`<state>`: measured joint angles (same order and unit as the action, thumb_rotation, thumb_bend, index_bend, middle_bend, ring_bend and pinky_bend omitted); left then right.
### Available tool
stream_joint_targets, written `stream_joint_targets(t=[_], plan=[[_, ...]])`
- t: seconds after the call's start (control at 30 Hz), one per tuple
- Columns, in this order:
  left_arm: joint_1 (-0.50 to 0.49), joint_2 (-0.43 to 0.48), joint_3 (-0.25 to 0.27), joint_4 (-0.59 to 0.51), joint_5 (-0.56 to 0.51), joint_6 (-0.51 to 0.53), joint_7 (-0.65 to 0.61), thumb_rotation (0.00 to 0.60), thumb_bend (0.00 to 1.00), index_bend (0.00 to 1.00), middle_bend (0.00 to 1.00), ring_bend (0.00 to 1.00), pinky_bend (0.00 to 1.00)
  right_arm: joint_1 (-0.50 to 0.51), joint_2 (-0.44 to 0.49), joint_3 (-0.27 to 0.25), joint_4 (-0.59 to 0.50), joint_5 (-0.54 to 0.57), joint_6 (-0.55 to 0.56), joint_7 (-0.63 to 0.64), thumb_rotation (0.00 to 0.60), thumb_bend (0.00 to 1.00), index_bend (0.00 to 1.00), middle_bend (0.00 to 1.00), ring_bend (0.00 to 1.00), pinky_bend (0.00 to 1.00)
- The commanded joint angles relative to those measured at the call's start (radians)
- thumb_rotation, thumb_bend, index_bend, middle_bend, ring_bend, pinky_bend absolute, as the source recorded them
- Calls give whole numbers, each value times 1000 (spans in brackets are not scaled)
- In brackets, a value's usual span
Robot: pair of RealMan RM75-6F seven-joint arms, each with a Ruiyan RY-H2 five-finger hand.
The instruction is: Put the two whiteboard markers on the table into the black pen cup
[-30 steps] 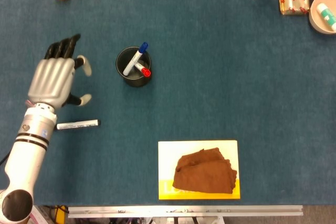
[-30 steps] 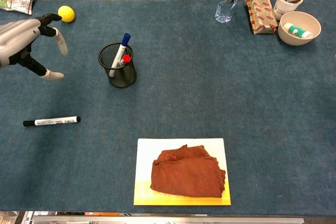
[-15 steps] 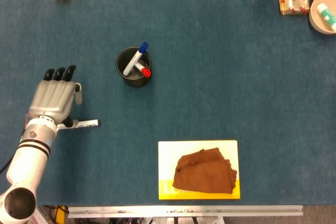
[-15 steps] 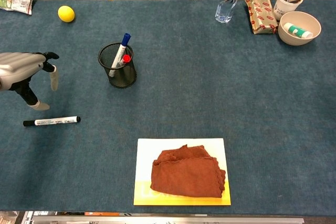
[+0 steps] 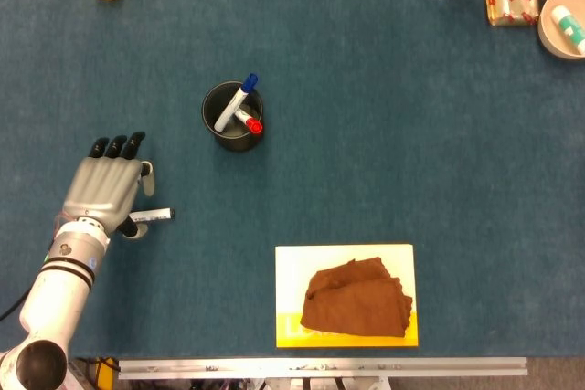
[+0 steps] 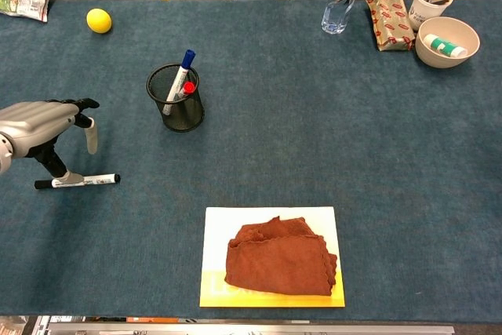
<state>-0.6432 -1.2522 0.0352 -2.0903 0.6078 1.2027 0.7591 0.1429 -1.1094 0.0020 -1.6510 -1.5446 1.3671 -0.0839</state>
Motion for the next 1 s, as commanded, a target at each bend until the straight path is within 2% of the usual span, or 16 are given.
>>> stream_joint_targets(t=[0.03,0.5,1.0], plan=[[14,-26,9,32,25,-2,-28,600,169,408,0,0,0,0,0,0,0,0,0,0,600,0,396,365,267,399],[36,-99,5,115,32,2,-85,600,169,452,0,0,0,-1,1,0,-1,-2,2,2,600,0,396,365,267,399],[66,-117,18,157,58,0,-120,600,170,475,0,0,0,0,0,-1,0,0,-1,-2,600,0,396,365,267,399]])
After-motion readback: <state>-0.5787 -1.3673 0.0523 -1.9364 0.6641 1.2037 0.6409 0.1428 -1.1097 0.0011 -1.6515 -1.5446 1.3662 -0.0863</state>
